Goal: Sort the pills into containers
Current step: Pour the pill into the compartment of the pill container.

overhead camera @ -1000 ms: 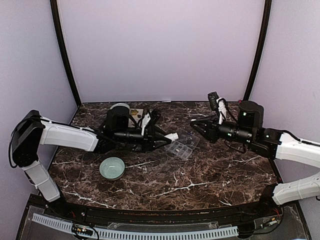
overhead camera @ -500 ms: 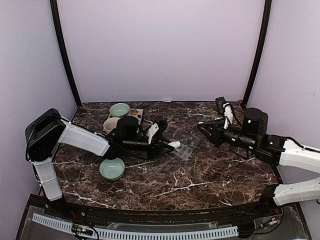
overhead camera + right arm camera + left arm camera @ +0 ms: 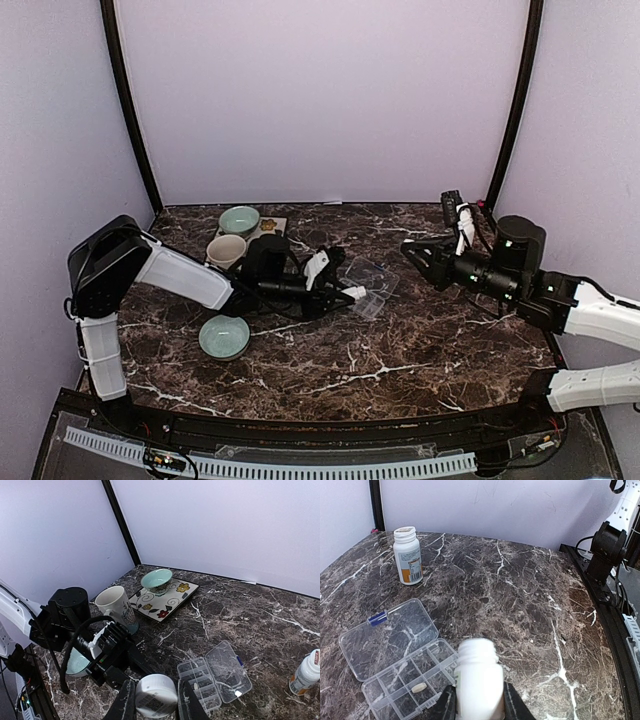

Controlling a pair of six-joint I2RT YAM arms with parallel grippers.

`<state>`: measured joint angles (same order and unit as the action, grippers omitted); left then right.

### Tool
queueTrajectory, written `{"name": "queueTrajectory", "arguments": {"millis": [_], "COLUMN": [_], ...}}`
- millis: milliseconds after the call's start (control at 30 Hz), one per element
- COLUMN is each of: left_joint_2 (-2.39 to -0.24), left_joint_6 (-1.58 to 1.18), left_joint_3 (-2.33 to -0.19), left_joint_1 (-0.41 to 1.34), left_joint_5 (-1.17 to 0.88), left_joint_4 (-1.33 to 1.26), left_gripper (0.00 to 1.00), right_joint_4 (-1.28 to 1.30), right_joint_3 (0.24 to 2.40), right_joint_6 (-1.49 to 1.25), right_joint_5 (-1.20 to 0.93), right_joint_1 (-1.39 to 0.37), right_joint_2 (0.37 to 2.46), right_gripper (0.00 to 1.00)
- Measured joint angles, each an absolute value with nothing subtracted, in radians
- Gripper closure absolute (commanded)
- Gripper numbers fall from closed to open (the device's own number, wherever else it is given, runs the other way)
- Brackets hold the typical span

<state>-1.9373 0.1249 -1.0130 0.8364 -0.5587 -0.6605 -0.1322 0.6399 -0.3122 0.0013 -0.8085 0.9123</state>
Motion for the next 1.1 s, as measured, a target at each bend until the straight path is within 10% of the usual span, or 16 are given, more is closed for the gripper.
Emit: {"name": "queueTrajectory", "arguments": {"millis": [1100], "left_joint_2": [-2.063], "left_joint_6": [0.204], "left_joint_3": [-1.163], "left_joint_1": [0.86], "left_joint_5": [-0.473], "left_joint_4": [-0.474], "left_gripper": [1.0], "right_joint_4": [-0.104], "right_joint_3": [0.63], "right_joint_6": [-0.336], "right_joint_5": [0.027], "right_joint_1": [-0.809], "right_joint_2": [0.894], "right_gripper": [0.87]}}
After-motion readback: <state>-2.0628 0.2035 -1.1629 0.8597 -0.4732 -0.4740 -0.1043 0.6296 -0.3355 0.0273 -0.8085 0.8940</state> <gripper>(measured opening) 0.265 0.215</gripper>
